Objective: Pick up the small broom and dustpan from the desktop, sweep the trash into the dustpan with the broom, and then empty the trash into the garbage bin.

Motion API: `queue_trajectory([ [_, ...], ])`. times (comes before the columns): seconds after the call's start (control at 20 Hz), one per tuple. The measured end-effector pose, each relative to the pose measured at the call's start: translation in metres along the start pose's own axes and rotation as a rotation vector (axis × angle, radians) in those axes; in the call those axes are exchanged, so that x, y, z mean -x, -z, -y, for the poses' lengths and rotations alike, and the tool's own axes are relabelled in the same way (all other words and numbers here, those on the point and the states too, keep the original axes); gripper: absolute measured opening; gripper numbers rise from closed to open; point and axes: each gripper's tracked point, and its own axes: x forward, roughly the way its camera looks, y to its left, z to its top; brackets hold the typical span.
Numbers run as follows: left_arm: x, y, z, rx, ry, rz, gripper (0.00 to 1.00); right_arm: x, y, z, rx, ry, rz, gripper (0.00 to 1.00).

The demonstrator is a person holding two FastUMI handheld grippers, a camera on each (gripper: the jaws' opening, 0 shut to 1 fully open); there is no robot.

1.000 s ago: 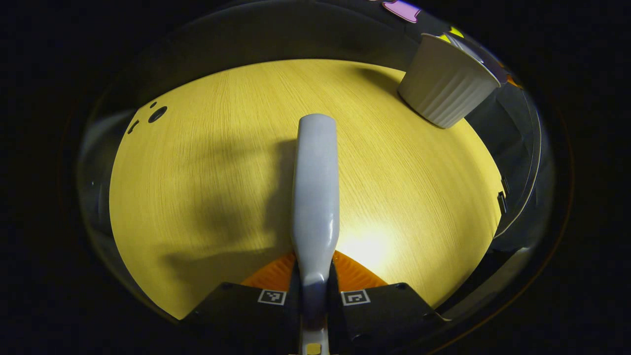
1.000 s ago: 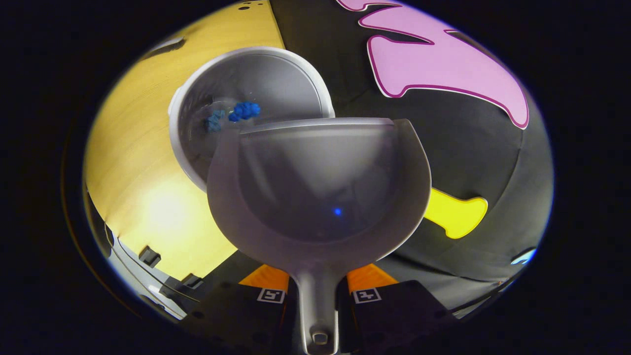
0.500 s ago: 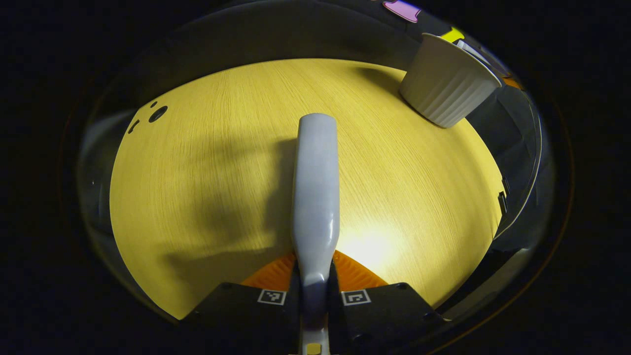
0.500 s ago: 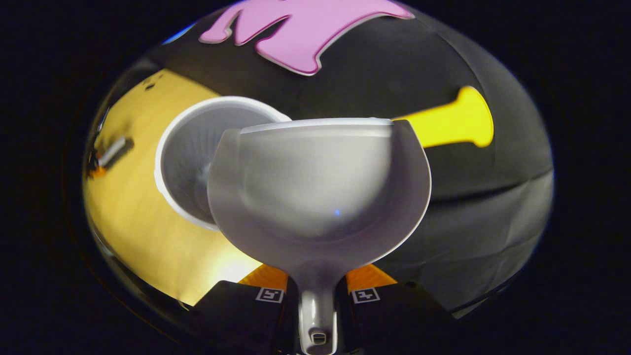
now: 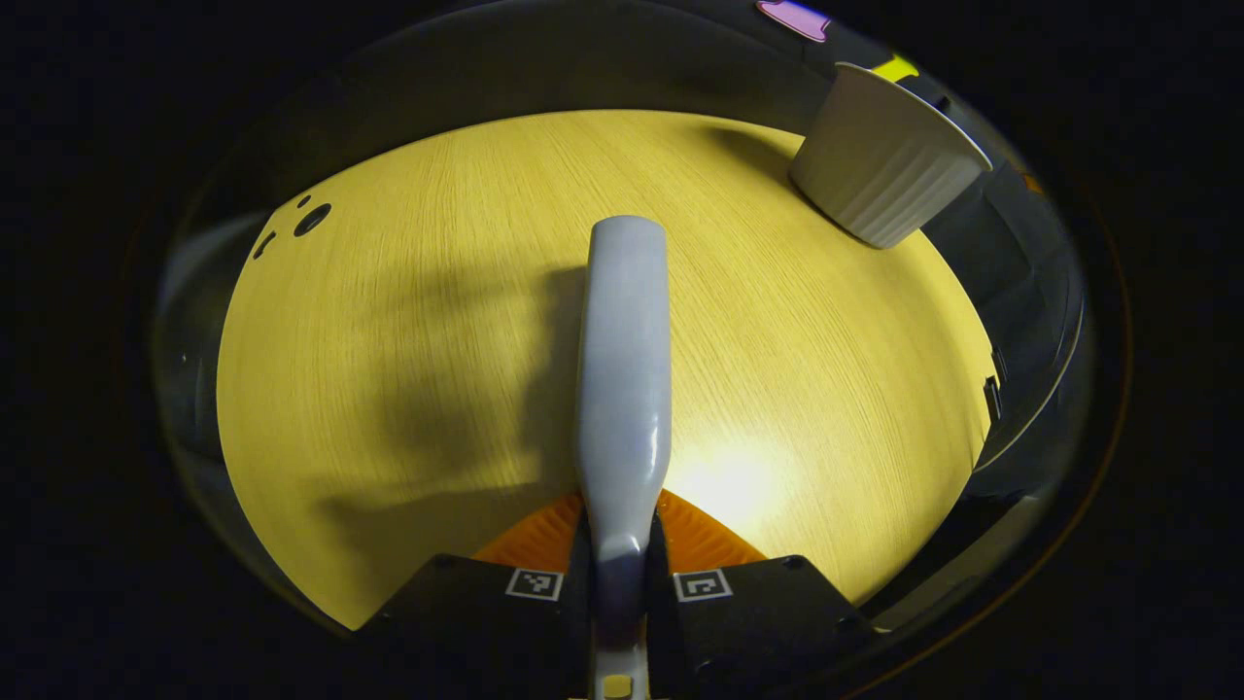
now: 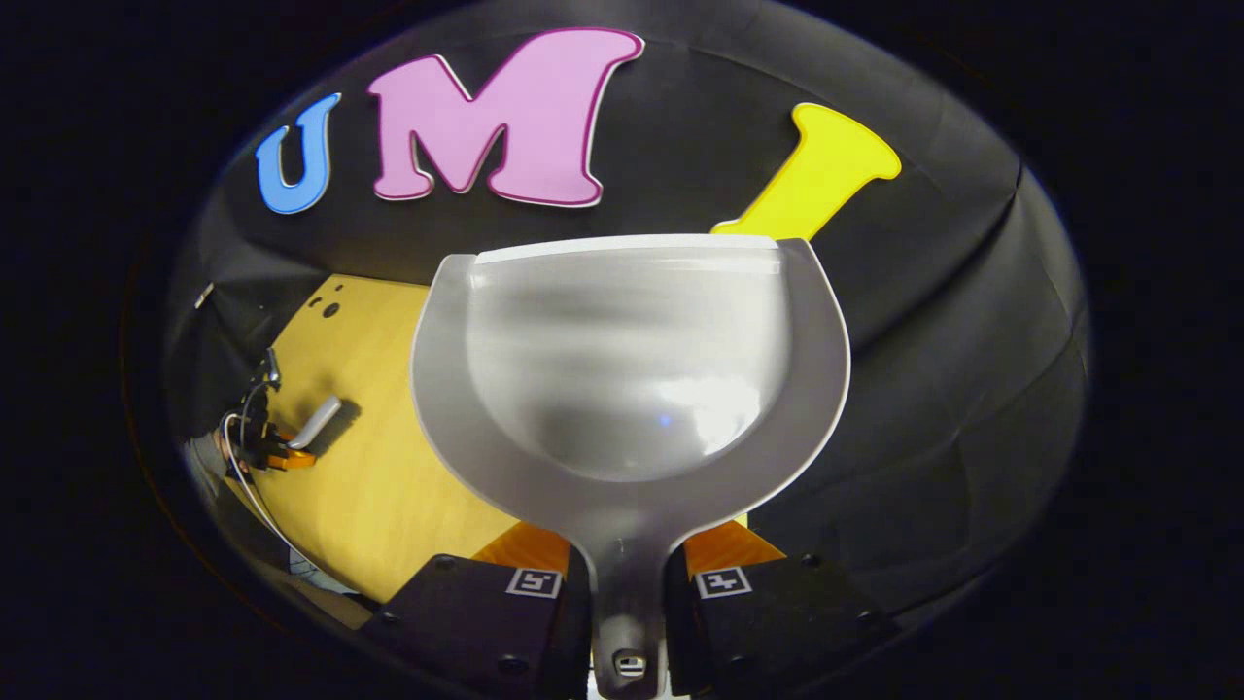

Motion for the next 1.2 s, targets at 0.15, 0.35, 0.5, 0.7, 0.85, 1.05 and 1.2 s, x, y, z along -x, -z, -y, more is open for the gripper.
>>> queue_trajectory([
  [0.15, 0.001, 0.0, 0.0, -0.011, -0.002, -0.01, 0.27, 0.013, 0.016, -0.039, -0.022, -0.122, -0.012, 0.39],
  [0.35, 0.001, -0.001, -0.001, -0.018, -0.006, -0.021, 0.28, 0.023, 0.079, -0.108, 0.01, -0.211, -0.091, 0.35],
  [0.5, 0.002, 0.0, -0.002, -0.026, -0.015, -0.028, 0.27, 0.013, 0.123, -0.153, 0.04, -0.249, -0.156, 0.35],
  [0.7, 0.003, -0.001, -0.003, -0.037, -0.029, -0.038, 0.27, -0.015, 0.172, -0.192, 0.064, -0.308, -0.247, 0.35],
  [0.85, 0.004, -0.002, -0.003, -0.046, -0.035, -0.043, 0.28, -0.05, 0.201, -0.217, 0.08, -0.317, -0.31, 0.35],
  [1.05, 0.004, -0.001, -0.004, -0.052, -0.04, -0.049, 0.28, -0.095, 0.219, -0.251, 0.009, -0.351, -0.367, 0.35],
  [1.2, 0.004, -0.001, -0.004, -0.057, -0.039, -0.051, 0.27, -0.123, 0.224, -0.268, -0.033, -0.346, -0.396, 0.35],
])
